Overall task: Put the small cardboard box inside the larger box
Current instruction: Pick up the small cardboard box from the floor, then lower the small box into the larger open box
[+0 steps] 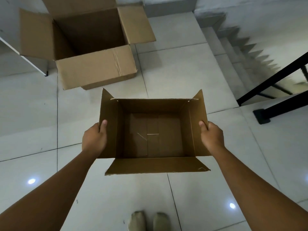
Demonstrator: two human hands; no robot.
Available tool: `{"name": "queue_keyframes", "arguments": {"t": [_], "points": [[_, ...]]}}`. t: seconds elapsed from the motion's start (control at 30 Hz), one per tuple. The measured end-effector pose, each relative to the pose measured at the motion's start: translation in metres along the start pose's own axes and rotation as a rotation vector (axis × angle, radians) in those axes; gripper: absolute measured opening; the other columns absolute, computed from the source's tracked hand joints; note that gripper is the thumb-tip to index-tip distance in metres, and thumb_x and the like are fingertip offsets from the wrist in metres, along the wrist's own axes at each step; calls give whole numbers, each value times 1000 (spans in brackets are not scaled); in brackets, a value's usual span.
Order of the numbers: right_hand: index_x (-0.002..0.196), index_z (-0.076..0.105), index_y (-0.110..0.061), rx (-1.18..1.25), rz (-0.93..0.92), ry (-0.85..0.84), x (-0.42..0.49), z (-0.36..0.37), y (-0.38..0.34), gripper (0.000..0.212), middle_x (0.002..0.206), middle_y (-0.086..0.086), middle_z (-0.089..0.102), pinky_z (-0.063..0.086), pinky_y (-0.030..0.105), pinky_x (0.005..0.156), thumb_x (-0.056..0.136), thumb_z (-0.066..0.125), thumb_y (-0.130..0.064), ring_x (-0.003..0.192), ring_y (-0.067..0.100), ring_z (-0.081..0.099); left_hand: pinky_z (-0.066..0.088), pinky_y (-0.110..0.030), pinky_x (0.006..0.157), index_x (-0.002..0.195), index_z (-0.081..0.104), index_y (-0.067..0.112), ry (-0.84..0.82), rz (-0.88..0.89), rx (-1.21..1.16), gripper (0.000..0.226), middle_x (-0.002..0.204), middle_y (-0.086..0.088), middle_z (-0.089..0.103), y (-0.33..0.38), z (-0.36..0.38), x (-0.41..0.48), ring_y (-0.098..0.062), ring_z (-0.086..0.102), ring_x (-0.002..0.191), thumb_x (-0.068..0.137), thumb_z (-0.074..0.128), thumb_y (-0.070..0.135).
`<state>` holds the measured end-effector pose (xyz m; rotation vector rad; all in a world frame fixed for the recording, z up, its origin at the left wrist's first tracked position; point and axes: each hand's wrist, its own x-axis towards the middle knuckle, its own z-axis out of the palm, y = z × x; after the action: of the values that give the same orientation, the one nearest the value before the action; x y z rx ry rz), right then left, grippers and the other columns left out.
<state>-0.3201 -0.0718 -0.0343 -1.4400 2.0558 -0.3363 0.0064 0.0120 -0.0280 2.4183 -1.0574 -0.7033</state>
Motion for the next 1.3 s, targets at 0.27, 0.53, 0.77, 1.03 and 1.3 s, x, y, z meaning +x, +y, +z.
{"name": "queue_keyframes", "arguments": {"t": [0.27, 0.53, 0.77, 1.03, 1.3], "points": [[60, 46, -15, 22, -75, 68, -14, -114, -75, 49, 56, -2, 46, 29, 23, 47, 96, 31, -45, 54, 9, 45, 35, -34, 60, 67, 50, 2, 77, 84, -132, 62, 61, -11, 49, 88, -104, -17, -22, 46, 61, 95, 20, 50], [58, 44, -15, 43, -204, 135, 2, -164, -171, 51, 56, -1, 45, 28, 26, 45, 96, 29, -45, 52, 11, 43, 33, -37, 65, 57, 40, 12, 187, 95, -196, 57, 59, -5, 44, 144, -179, 12, -18, 43, 60, 94, 20, 51], [56, 42, -18, 99, -270, 137, 45, -142, -262, 50, 55, 0, 46, 30, 24, 47, 96, 30, -46, 52, 12, 45, 32, -38, 64, 54, 35, 10, 285, 70, -234, 59, 58, -7, 43, 148, -223, 90, -23, 42, 61, 95, 19, 50], [53, 39, -20, 111, -309, 155, 112, -72, -376, 50, 52, -2, 44, 27, 23, 46, 95, 32, -45, 50, 11, 44, 35, -38, 64, 64, 46, 4, 322, -3, -299, 63, 62, -11, 48, 125, -254, 218, -23, 46, 63, 93, 19, 53], [52, 37, -21, 157, -341, 130, 166, -1, -459, 49, 51, -3, 42, 27, 22, 46, 95, 35, -46, 48, 9, 41, 33, -38, 62, 57, 40, 12, 402, -67, -276, 59, 57, -7, 45, 109, -262, 313, -17, 42, 57, 94, 18, 53]]}}
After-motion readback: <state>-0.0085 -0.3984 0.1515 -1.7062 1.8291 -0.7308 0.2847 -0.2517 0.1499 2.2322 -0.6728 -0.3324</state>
